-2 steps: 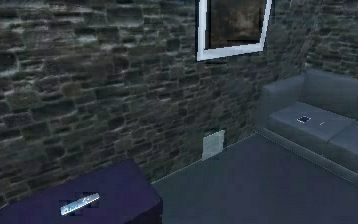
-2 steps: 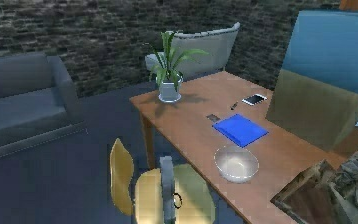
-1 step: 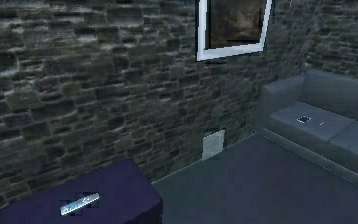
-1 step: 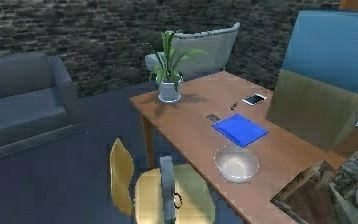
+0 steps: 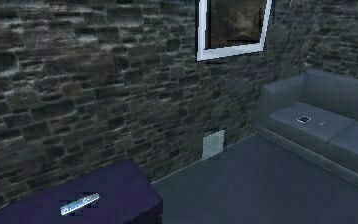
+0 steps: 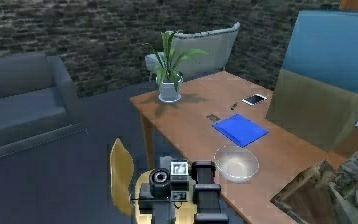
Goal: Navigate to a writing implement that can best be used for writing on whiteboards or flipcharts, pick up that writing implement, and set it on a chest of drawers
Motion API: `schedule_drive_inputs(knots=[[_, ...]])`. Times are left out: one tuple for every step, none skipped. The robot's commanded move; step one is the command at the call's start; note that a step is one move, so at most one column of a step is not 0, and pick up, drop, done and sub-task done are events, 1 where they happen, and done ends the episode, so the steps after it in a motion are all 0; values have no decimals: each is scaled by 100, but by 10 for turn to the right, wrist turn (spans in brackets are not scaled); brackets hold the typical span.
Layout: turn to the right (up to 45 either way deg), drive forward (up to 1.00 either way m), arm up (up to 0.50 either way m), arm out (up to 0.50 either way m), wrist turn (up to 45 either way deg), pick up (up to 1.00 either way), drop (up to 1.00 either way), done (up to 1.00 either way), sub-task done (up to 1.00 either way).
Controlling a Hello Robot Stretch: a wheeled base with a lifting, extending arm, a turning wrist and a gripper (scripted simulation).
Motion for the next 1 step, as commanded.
schedule_drive_inputs(knots=[[0, 0, 0, 0, 450, 0, 0, 0, 0]])
